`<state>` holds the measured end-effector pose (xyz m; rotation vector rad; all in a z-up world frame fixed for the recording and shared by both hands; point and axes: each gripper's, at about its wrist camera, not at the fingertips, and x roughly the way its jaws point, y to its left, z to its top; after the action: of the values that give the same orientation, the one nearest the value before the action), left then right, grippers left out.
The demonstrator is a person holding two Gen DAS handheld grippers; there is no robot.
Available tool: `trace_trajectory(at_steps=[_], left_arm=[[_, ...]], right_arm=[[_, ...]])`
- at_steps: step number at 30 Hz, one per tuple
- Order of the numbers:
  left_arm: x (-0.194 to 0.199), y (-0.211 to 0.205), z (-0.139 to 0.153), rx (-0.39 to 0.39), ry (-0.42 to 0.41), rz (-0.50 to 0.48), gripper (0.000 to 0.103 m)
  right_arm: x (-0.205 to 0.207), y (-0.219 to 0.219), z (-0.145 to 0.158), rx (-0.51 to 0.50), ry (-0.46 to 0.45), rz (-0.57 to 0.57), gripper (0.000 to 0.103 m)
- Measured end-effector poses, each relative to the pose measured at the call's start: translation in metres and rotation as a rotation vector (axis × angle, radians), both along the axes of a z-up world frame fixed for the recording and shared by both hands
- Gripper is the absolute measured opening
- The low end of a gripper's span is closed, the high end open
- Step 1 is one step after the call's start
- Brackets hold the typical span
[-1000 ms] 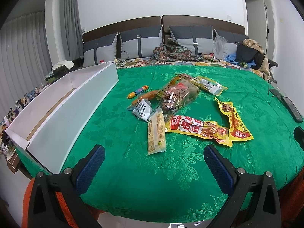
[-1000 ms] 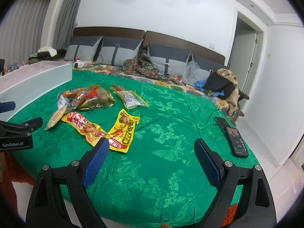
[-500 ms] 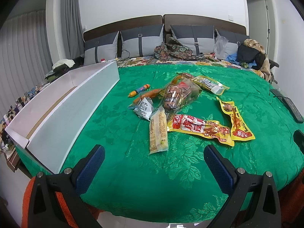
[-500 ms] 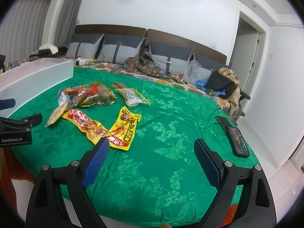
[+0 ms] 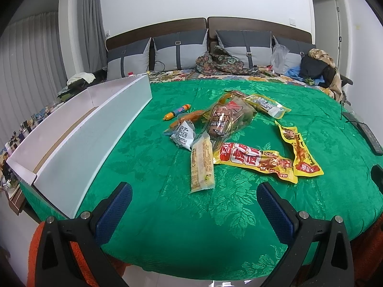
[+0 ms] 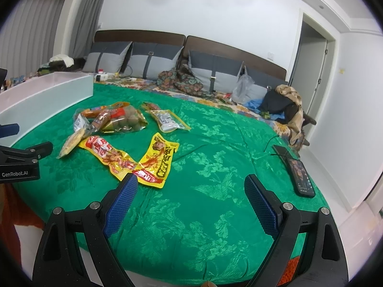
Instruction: Organize snacks
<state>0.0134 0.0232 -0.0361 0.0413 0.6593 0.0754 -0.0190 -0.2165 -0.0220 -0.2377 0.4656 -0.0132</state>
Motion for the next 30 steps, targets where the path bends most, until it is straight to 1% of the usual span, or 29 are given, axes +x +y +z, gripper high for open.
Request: trace_trajectory(at_steps=[30], left_arm=[[0.0018, 0.0038, -0.0033, -0.004, 0.01, 0.009, 0.103]], right_arm=[[0.0012, 0.0003, -0.0046, 0.001, 0.011, 0.001, 0.093]])
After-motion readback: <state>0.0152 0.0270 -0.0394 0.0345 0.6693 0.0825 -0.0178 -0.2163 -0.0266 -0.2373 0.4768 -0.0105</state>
